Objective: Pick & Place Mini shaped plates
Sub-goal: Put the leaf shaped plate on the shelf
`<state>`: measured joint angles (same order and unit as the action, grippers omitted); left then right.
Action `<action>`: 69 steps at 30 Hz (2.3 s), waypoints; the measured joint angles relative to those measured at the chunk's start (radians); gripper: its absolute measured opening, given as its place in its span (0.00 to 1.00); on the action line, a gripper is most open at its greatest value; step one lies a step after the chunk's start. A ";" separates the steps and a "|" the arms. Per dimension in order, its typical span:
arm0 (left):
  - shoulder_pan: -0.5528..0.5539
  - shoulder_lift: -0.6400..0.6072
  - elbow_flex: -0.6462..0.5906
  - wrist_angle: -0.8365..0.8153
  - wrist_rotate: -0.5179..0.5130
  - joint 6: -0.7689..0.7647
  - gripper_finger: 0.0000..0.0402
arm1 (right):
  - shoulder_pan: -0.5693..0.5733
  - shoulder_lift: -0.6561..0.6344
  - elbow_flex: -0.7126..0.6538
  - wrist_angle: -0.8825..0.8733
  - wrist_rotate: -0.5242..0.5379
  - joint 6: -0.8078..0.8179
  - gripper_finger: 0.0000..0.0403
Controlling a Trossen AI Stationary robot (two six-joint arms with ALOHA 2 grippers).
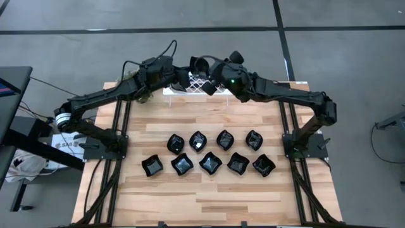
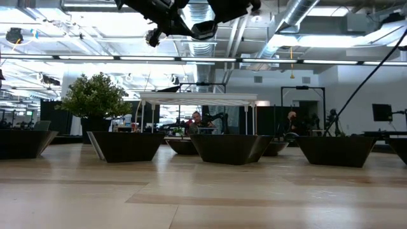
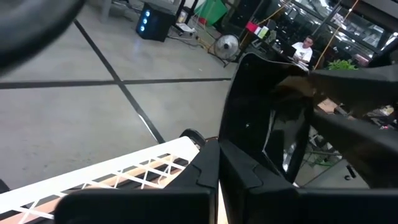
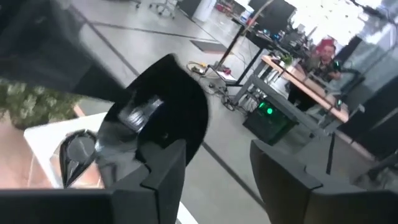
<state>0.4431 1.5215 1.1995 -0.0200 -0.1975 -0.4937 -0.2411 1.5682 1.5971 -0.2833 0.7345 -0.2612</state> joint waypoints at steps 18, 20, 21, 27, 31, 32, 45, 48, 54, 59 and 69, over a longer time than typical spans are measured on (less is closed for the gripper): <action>0.000 0.000 0.000 0.028 -0.030 0.008 0.01 | -0.083 -0.001 -0.001 -0.014 -0.213 0.315 0.29; 0.000 0.000 0.000 0.029 -0.034 0.017 0.01 | -0.083 -0.001 -0.001 -0.018 -0.215 0.325 0.27; 0.000 0.000 0.000 0.029 -0.034 0.018 0.01 | -0.082 -0.001 -0.001 -0.015 -0.215 0.326 0.27; 0.000 0.000 0.000 0.029 -0.035 0.018 0.01 | -0.079 -0.001 -0.001 0.017 -0.238 0.327 0.17; 0.000 0.000 0.000 0.029 -0.038 0.018 0.01 | -0.079 -0.001 -0.001 0.032 -0.286 0.339 0.07; 0.000 0.000 0.000 0.029 -0.038 0.018 0.01 | -0.079 -0.002 -0.001 0.033 -0.284 0.339 0.04; -0.001 -0.001 0.000 0.040 -0.035 0.018 0.02 | -0.076 -0.002 -0.001 0.030 -0.284 0.342 0.01; 0.000 0.000 0.000 0.050 -0.030 0.018 0.04 | -0.076 -0.002 -0.001 0.030 -0.290 0.342 0.00; -0.001 0.000 0.000 0.052 -0.028 0.015 0.05 | -0.073 -0.002 -0.001 0.029 -0.295 0.341 0.00; -0.004 -0.003 0.000 0.050 -0.031 0.027 0.08 | -0.074 -0.002 -0.001 0.023 -0.290 0.336 0.00; 0.029 -0.076 0.000 0.044 -0.046 0.099 0.18 | -0.095 -0.019 -0.003 -0.035 -0.255 0.343 0.00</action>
<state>0.4722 1.4454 1.1992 0.0240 -0.2434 -0.3948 -0.3362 1.5490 1.5944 -0.3183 0.4797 0.0814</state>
